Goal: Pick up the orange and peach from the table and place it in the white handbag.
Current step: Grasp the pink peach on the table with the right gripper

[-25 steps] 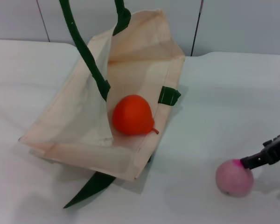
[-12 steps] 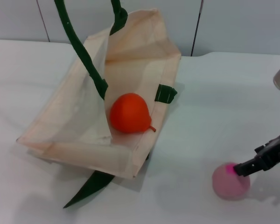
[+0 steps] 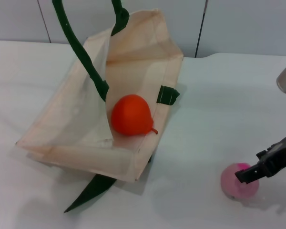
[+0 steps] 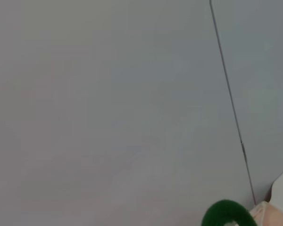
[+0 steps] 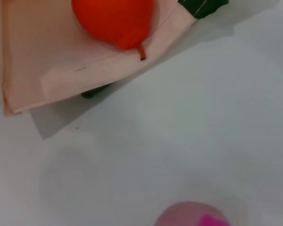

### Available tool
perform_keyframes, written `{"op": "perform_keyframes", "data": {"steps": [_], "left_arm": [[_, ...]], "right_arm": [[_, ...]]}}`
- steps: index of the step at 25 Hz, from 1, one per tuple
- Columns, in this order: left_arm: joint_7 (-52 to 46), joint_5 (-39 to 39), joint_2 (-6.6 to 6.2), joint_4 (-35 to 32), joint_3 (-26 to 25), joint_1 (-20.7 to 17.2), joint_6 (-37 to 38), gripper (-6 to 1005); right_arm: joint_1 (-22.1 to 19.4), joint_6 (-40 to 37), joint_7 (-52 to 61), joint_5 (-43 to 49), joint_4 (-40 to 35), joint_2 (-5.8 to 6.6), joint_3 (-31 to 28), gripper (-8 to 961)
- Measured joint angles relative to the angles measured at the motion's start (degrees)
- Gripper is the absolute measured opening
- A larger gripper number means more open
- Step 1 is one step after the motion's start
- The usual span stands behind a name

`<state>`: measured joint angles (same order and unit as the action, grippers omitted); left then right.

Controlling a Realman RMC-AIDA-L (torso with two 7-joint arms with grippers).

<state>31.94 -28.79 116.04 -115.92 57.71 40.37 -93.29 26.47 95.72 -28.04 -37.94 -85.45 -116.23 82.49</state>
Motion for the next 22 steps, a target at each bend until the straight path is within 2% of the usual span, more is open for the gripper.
{"op": "perform_keyframes", "data": {"steps": [5, 12, 22], "left_arm": [[-0.34, 0.31, 0.02, 0.08, 0.15, 0.00, -0.17, 138], [-1.76, 6.61, 0.09, 0.36, 3.91, -0.46, -0.15, 141], [-2.23, 6.29, 0.00, 0.36, 4.10, -0.73, 0.11, 145]], "right_arm": [[0.08, -1.52, -0.37, -0.83, 2.69, -0.10, 1.29, 855], [0.19, -3.66, -1.07, -2.90, 4.05, -0.03, 3.67, 855], [0.19, -5.18, -1.00, -2.02, 4.20, 0.06, 3.17, 854]]}}
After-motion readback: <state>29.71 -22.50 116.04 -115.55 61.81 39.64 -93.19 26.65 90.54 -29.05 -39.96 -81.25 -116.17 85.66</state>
